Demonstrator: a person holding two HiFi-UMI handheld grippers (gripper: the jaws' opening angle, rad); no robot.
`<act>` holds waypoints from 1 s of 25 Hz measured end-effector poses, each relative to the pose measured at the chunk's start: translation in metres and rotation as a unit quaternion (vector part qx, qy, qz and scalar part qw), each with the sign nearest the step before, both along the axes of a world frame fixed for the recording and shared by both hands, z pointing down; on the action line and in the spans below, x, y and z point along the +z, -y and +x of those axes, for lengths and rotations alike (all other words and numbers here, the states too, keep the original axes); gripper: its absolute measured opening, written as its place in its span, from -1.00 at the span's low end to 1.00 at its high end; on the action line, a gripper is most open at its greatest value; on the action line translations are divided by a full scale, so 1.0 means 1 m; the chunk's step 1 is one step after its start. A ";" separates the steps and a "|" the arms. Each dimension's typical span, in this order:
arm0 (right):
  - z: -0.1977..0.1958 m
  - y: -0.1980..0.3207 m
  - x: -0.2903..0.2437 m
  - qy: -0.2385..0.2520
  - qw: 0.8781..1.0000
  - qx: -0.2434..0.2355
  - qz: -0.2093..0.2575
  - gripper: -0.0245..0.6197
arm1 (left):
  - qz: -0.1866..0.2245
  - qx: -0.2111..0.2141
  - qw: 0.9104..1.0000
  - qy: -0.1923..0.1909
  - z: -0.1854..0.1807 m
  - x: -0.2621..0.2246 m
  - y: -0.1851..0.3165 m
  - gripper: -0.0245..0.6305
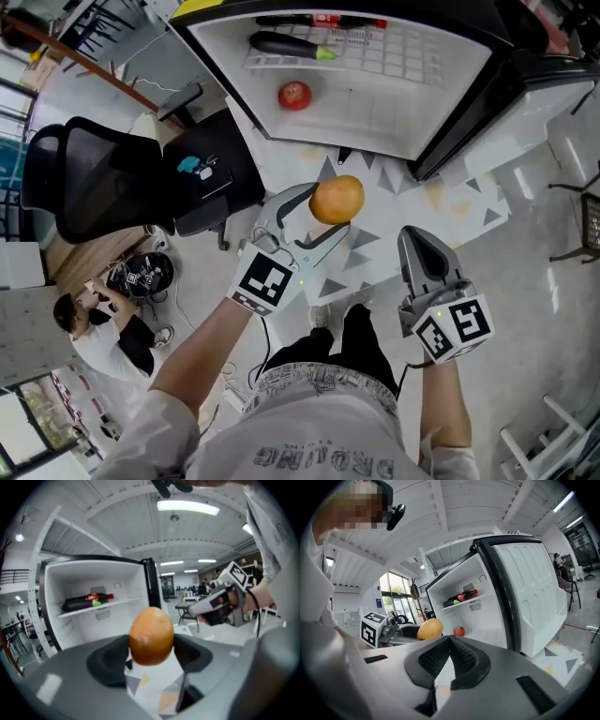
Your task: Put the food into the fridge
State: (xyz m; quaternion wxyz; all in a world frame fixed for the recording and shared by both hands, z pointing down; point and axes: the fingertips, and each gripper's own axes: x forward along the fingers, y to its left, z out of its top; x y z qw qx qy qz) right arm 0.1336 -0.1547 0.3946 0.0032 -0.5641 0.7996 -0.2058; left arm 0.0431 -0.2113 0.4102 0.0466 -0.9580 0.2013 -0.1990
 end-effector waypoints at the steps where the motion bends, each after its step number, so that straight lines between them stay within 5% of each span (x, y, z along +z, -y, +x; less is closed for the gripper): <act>1: 0.003 0.003 0.002 0.002 1.000 0.000 -0.001 -0.92 | 0.001 0.003 1.000 0.005 0.004 0.004 0.005 0.01; 25: 0.049 0.067 0.055 0.012 0.999 -0.008 -0.030 -0.92 | 0.002 0.021 0.996 0.086 0.087 0.097 0.135 0.01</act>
